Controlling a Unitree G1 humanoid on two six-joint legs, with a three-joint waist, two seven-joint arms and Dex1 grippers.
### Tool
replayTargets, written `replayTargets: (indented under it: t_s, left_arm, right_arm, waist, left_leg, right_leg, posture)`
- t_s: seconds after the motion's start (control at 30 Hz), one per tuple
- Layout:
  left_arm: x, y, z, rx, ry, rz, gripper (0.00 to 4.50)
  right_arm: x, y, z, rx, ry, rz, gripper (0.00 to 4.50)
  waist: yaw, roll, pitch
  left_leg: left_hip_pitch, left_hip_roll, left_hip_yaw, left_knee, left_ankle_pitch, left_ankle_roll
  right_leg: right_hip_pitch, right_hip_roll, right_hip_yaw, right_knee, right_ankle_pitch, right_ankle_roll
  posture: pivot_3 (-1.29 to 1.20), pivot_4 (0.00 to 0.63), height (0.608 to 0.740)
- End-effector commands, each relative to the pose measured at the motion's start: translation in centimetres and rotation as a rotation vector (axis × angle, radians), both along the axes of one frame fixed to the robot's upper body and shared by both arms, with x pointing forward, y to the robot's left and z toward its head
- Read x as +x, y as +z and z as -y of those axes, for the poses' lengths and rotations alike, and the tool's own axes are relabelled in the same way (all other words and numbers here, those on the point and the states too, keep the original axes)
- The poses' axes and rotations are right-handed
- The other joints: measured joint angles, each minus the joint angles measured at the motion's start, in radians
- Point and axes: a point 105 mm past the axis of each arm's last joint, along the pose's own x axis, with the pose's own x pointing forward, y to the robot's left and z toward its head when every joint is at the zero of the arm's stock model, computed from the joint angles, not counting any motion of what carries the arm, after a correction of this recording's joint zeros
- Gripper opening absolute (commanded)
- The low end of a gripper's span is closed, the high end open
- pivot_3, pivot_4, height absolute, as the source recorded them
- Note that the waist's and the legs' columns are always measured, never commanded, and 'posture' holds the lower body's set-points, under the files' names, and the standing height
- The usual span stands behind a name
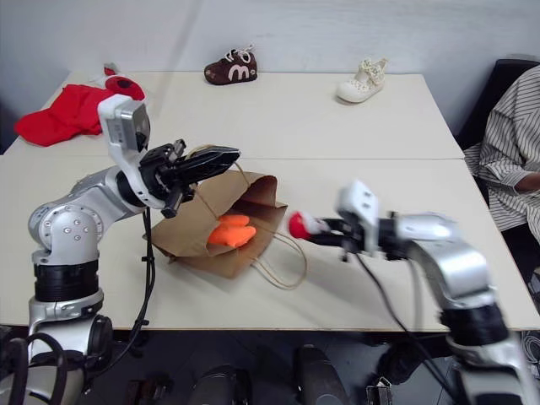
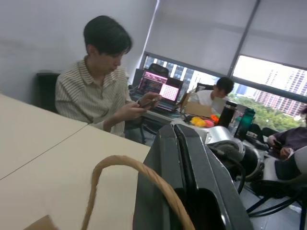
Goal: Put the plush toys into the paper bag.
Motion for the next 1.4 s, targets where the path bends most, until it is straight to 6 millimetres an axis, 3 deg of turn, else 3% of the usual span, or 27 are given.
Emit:
replayTargets:
  t_s: [0.03,0.17,0.3,0.5,0.6,0.7,0.83,0.97,1.03,1.1,1.17,1.33,1.4]
  left_arm:
    - [-0.5,0.8,0.0,-0.006,-0.026,0.035,0.00]
    - [-0.6,0.9,0.1,-0.006,-0.034,0.037,0.00]
    - [-0.7,0.8,0.1,-0.007,-0.040,0.032,0.00]
    - [-0.8,0.5,0.2,-0.013,-0.042,0.025,0.00]
    - [-0.7,0.6,0.1,-0.020,-0.032,0.028,0.00]
    - [-0.7,0.5,-0.2,-0.016,-0.020,0.027,0.00]
    - [-0.7,0.4,-0.2,-0.020,-0.008,0.030,0.00]
    - [-0.8,0.3,-0.2,-0.023,-0.004,0.032,0.00]
    - [-0.8,0.4,-0.2,-0.025,-0.002,0.033,0.00]
    - [-0.8,0.4,-0.2,-0.026,-0.001,0.034,0.00]
    - [-0.7,0.4,-0.2,-0.028,-0.002,0.035,0.00]
    - [-0.6,0.5,0.0,-0.029,-0.004,0.038,0.00]
    - [-0.6,0.5,0.0,-0.029,-0.005,0.040,0.00]
  right_arm:
    - [2.5,-0.8,-2.0,-0.042,-0.137,0.004,0.42]
    - [3.9,-0.8,-5.3,0.008,-0.201,-0.006,0.42]
    - [5.6,-0.8,-6.6,0.033,-0.293,0.013,0.42]
    - [5.9,-2.4,-7.2,-0.023,-0.284,-0.009,2.49]
    - [5.1,-1.2,-6.9,0.029,-0.244,-0.035,3.58]
    - [2.2,0.4,-4.8,0.090,-0.055,-0.115,4.47]
    - [2.4,-1.0,0.5,-0.007,-0.109,-0.131,4.47]
    - [1.5,-1.2,3.1,0.071,-0.100,-0.265,4.47]
    - [1.5,-2.9,4.2,0.017,-0.140,-0.344,4.47]
    - [1.3,-5.1,4.5,-0.086,-0.173,-0.412,4.47]
    - [1.4,-6.1,3.9,-0.093,-0.185,-0.458,4.47]
    - [1.5,-6.5,2.2,-0.090,-0.147,-0.490,4.47]
    - [1.4,-6.5,1.4,-0.081,-0.120,-0.512,4.11]
  waist:
    - [0.001,0.000,0.000]
    - [0.003,0.000,0.000]
    - [-0.003,0.000,0.000]
    - [-0.004,0.000,0.000]
    - [-0.004,0.000,0.000]
    - [-0.002,0.000,0.000]
    - [0.005,-0.001,-0.001]
    - [0.001,-0.001,-0.001]
    - [-0.004,-0.001,-0.001]
    - [-0.002,-0.001,-0.001]
    - [-0.002,-0.001,-0.001]
    - [-0.004,-0.002,-0.001]
    - [-0.004,-0.002,-0.001]
  left_leg:
    - [-0.001,0.000,0.000,-0.001,0.000,0.000]
    - [-0.014,-0.001,-0.001,0.003,0.000,0.002]
    - [-0.018,-0.001,-0.001,0.004,0.001,0.003]
    - [-0.017,-0.001,-0.001,0.004,0.001,0.003]
    - [-0.017,-0.001,-0.001,0.004,0.001,0.003]
    - [-0.017,-0.001,-0.001,0.003,0.001,0.003]
    - [-0.017,-0.002,-0.002,0.003,0.000,0.003]
    - [-0.017,-0.003,-0.002,0.003,0.001,0.004]
    - [-0.016,-0.002,0.000,0.003,0.001,0.004]
    - [-0.016,-0.002,0.000,0.003,0.001,0.003]
    - [-0.016,-0.002,-0.001,0.003,0.001,0.003]
    - [-0.015,-0.002,0.000,0.003,0.001,0.003]
    - [-0.015,-0.002,0.000,0.003,0.001,0.003]
  right_leg:
    - [-0.001,0.000,0.000,0.000,0.000,0.000]
    - [-0.012,-0.002,-0.002,-0.001,0.000,0.000]
    - [-0.017,-0.002,-0.002,0.002,0.001,0.001]
    - [-0.017,-0.002,-0.001,0.003,0.001,0.001]
    - [-0.017,-0.002,-0.001,0.003,0.001,0.001]
    - [-0.017,-0.002,-0.001,0.003,0.001,0.001]
    - [-0.015,-0.003,-0.002,0.001,0.001,0.002]
    - [-0.015,-0.002,-0.002,0.000,0.001,0.003]
    - [-0.015,-0.001,0.000,0.001,0.001,0.002]
    - [-0.015,-0.001,0.000,0.001,0.001,0.002]
    - [-0.015,-0.002,0.000,0.001,0.001,0.002]
    - [-0.015,-0.001,0.000,0.003,0.001,0.002]
    - [-0.015,-0.001,0.000,0.003,0.001,0.002]
  posture:
    - [0.00,0.150,0.740]
    - [0.00,0.150,0.740]
    - [0.00,0.150,0.740]
    - [0.00,0.150,0.740]
    - [0.00,0.150,0.740]
    - [0.00,0.150,0.740]
    - [0.00,0.150,0.740]
    - [0.00,0.150,0.740]
    - [0.00,0.150,0.740]
    - [0.00,0.150,0.740]
    - [0.00,0.150,0.740]
    - [0.00,0.150,0.740]
    - [0.00,0.150,0.740]
